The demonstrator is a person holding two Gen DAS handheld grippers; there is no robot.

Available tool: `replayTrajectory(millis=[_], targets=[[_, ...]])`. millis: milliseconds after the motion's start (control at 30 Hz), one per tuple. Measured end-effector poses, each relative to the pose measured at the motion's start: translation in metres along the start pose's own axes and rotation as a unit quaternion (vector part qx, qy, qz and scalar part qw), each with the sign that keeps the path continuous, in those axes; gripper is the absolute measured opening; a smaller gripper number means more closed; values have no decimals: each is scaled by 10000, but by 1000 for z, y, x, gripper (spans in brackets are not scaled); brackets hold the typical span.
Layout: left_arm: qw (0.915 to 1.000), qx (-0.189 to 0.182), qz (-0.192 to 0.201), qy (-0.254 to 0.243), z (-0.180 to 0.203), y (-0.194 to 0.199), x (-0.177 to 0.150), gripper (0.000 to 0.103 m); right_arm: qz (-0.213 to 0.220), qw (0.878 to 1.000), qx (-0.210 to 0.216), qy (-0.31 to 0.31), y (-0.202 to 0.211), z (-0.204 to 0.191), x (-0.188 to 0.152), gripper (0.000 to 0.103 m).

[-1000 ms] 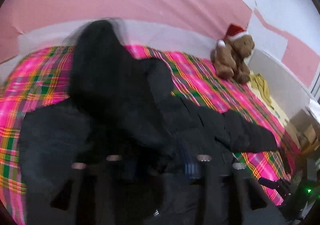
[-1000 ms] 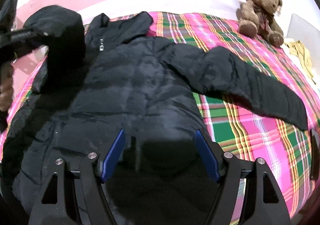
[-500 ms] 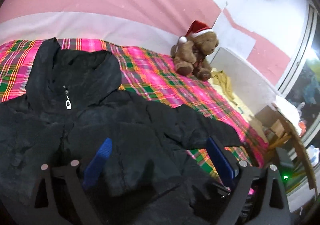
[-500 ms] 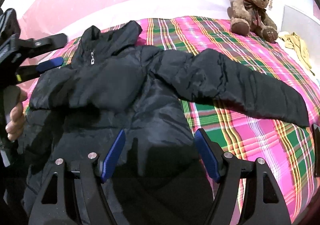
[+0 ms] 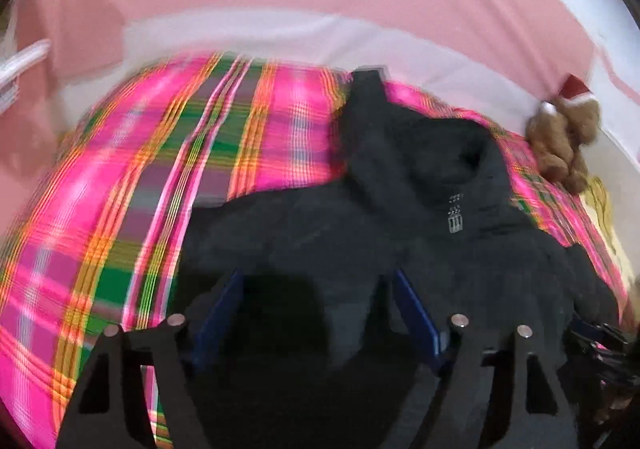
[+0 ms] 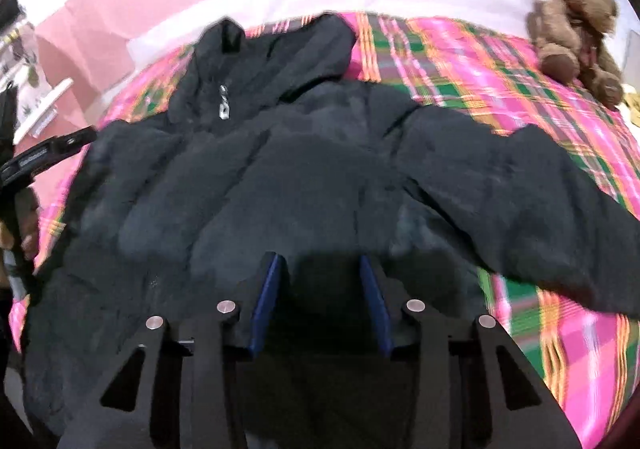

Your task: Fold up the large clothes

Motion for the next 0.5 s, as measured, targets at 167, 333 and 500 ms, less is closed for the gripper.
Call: replayTrajectory(millis=[167,333,500], targets=[[9995,-218,-156,-160,6,-4,-20,76,-134,9992,-367,-72,-34,28,19,42],[9981,-552,268,4,-5,27,4,76,86,9993,-343,-139,-8,29,31,42],[9997,-48,231,-28,-6,1,32,69,411,9986,-318,-19,3,20,57,42]])
Point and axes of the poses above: each gripper's, at about its wrist camera, not at the fingertips, and y roughly against the way its jaws point, z to its right, x to its top, the point moved 1 cm from there along -y, roughly the way its jaws point, and after that the axes turned 10 degrees about x, right-handed, at the moved point
